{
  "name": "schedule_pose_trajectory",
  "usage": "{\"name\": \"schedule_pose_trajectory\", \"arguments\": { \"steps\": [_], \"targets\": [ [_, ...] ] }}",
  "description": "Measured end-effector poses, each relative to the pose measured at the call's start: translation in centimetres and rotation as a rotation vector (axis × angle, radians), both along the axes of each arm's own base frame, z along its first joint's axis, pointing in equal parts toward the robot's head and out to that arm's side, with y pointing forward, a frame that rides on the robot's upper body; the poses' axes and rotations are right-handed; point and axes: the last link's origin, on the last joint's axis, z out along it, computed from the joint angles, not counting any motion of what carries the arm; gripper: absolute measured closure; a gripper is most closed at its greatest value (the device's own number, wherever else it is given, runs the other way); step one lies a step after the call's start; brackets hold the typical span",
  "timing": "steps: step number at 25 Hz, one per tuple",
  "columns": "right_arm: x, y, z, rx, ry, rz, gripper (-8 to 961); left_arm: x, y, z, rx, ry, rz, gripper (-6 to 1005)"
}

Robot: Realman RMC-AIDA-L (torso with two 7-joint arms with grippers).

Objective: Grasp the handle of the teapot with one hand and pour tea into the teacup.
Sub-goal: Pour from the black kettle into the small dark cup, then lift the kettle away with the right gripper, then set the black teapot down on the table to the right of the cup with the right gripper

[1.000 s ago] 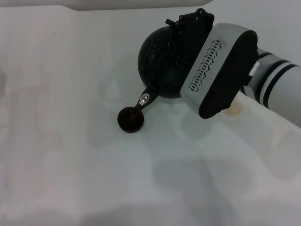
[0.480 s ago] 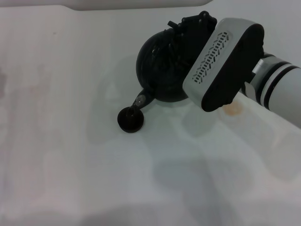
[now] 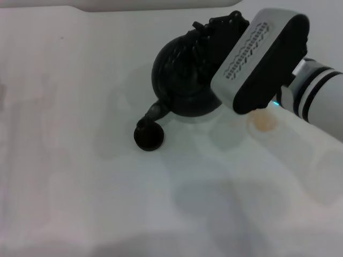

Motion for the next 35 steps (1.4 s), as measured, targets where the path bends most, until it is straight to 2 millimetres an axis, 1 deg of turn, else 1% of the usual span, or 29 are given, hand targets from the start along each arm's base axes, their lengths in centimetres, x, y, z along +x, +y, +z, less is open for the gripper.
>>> {"name": "schedule_pose_trajectory", "arguments": {
  "steps": [9,14,15,16,17,23,26,27,28,35],
  "targets": [
    [0.0,-0.1,1.5,0.014,0.108,-0.129,841,-0.1,-0.1,0.1,-0.001,0.004,0.003,111],
    [1.0,-0.5,3.0,0.051,0.206,-0.227,841,-0.1,0.0,0.1,-0.002,0.008,0.002,111],
    [1.4,-0.6,3.3,0.058,0.229,-0.254,841,-0.1,0.0,0.1,-0.002,0.008,0.002,111],
    [2.3,-0.8,4.0,0.073,0.285,-0.314,841,-0.1,0.0,0.1,-0.002,0.009,0.002,111],
    [2.3,-0.8,4.0,0.073,0.285,-0.314,842,-0.1,0.0,0.1,-0.002,0.009,0.002,111],
    [5.6,-1.6,5.7,0.111,0.436,-0.489,842,-0.1,0.1,0.2,0.0,0.011,0.001,112],
    [6.9,-2.2,5.9,0.121,0.48,-0.543,842,-0.2,0.1,0.3,0.0,0.013,0.002,112],
    [7.6,-2.5,5.9,0.126,0.5,-0.571,842,-0.2,0.1,0.4,0.0,0.013,0.0,112],
    [7.6,-2.5,5.9,0.126,0.5,-0.571,842,-0.1,0.2,0.4,0.0,0.014,-0.001,112],
    [10.3,-3.4,6.0,0.148,0.552,-0.669,841,0.0,0.4,0.4,0.0,0.016,-0.006,112]
  ]
}}
